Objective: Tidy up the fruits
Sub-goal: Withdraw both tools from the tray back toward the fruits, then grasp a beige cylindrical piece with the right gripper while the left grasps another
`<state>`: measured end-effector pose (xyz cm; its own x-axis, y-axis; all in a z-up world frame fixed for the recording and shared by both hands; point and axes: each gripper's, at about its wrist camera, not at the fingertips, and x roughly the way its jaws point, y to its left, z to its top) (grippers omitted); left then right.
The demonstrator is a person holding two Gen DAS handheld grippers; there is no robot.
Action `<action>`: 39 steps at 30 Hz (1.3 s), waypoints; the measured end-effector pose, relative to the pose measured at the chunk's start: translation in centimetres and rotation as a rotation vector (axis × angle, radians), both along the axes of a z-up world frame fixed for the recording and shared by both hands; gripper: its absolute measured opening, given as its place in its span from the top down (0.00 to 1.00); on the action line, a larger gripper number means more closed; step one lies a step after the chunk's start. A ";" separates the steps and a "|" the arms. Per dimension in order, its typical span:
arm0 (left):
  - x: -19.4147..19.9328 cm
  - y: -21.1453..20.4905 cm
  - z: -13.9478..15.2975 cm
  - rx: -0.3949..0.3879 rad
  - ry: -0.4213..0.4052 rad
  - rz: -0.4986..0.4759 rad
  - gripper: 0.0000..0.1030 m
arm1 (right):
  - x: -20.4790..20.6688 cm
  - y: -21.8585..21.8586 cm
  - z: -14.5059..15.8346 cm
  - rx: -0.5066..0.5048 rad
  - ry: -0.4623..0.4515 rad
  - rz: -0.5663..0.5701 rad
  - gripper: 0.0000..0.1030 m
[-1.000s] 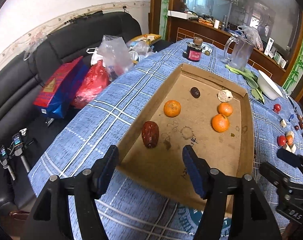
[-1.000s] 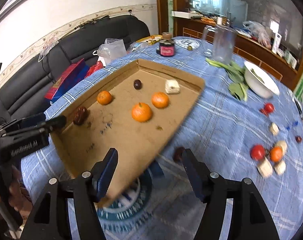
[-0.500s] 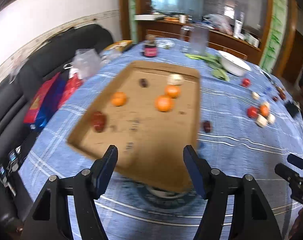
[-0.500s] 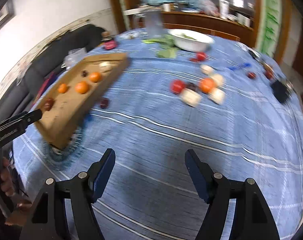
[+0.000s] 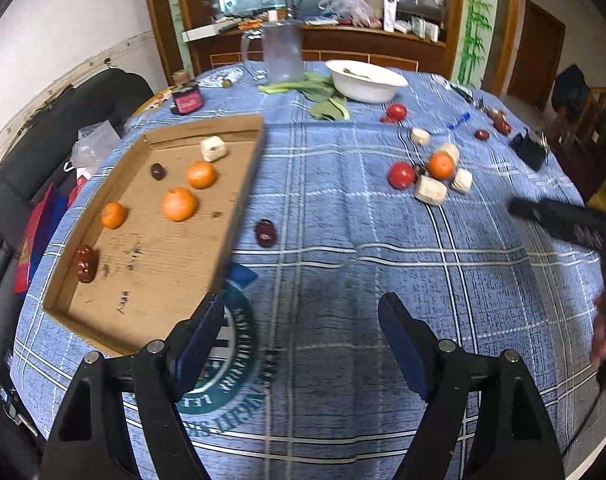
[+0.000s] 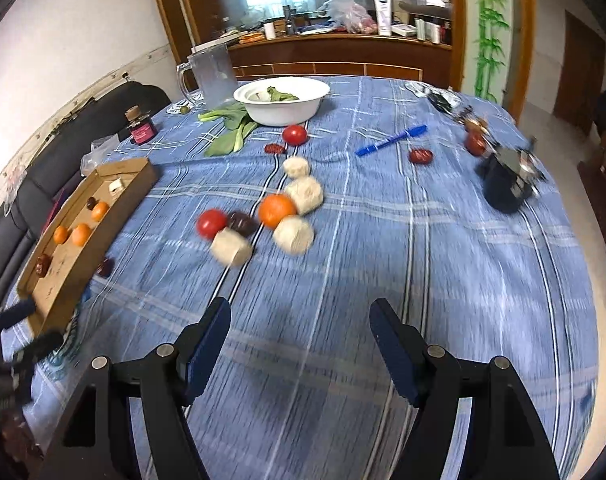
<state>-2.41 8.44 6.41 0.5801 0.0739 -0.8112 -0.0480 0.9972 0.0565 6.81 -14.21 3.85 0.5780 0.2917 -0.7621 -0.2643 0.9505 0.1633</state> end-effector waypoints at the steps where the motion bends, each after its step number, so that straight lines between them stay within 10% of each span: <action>1: 0.2 -0.2 -0.2 0.001 0.010 0.001 0.24 | 0.8 0.0 -0.3 -0.002 0.000 0.007 0.26; 9: 0.8 -0.7 -0.8 0.009 0.045 0.043 0.24 | 6.1 2.4 -3.0 -0.100 -0.014 0.110 0.28; 15: 2.4 -1.4 -0.9 0.005 0.056 0.051 0.24 | 7.9 3.0 -4.1 -0.058 0.030 0.180 0.66; 36: 14.4 -10.4 -5.0 -0.102 0.098 0.057 0.24 | 2.8 -3.8 -3.1 -0.056 0.003 0.111 0.65; 39: 14.6 -10.2 -5.5 -0.135 0.089 0.054 0.48 | 2.7 -3.9 -3.1 -0.040 0.002 0.112 0.65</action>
